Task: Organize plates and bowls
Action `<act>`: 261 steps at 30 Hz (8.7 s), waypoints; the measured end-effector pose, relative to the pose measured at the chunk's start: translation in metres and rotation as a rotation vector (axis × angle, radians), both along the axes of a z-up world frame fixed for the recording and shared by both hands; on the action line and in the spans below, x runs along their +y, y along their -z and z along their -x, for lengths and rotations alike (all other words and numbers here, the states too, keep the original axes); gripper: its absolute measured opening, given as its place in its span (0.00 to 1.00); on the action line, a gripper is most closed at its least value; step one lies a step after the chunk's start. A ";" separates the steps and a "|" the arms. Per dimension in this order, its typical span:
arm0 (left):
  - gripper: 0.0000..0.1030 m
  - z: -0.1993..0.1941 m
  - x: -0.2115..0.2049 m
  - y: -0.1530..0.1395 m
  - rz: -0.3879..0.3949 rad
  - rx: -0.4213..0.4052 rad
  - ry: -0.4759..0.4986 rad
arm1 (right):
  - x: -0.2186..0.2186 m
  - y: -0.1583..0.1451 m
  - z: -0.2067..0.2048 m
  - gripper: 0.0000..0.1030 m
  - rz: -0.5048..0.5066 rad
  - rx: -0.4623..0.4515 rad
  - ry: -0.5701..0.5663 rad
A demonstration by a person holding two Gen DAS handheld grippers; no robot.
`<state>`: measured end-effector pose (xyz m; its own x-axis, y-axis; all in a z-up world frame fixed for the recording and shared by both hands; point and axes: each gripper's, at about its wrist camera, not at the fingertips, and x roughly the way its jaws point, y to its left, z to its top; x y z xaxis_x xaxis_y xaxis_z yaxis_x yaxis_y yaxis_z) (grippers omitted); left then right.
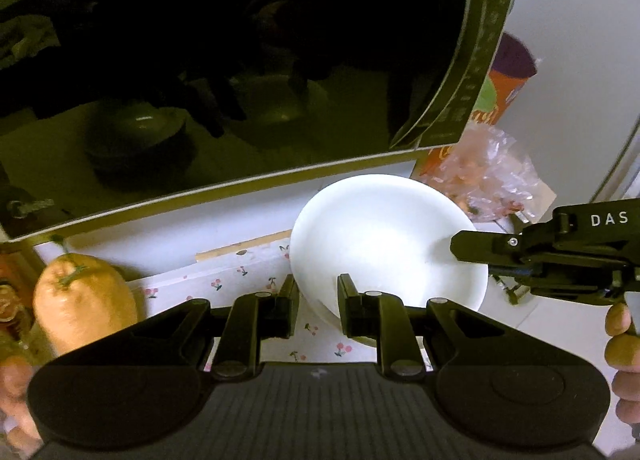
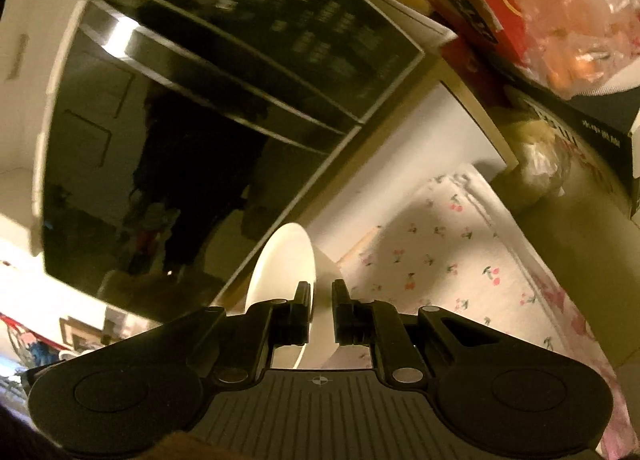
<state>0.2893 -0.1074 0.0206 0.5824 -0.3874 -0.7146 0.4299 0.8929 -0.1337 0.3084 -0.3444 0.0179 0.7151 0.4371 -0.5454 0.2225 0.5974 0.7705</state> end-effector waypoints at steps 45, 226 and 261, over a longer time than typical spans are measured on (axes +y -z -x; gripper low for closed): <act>0.18 0.200 0.047 -0.008 0.192 0.109 -0.001 | 0.040 -0.029 0.204 0.12 0.018 0.130 0.039; 0.77 0.234 0.050 0.040 -0.008 -0.191 0.241 | 0.105 -0.004 0.203 0.20 0.355 -0.133 -0.065; 0.76 0.197 0.106 0.058 -0.063 -0.072 0.073 | 0.179 0.030 0.146 0.20 0.282 -0.087 -0.098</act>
<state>0.0920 -0.0012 -0.0375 0.6048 -0.3866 -0.6962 0.5008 0.8644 -0.0449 0.1626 -0.1657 -0.0121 0.7261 0.3468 -0.5938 0.0938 0.8055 0.5851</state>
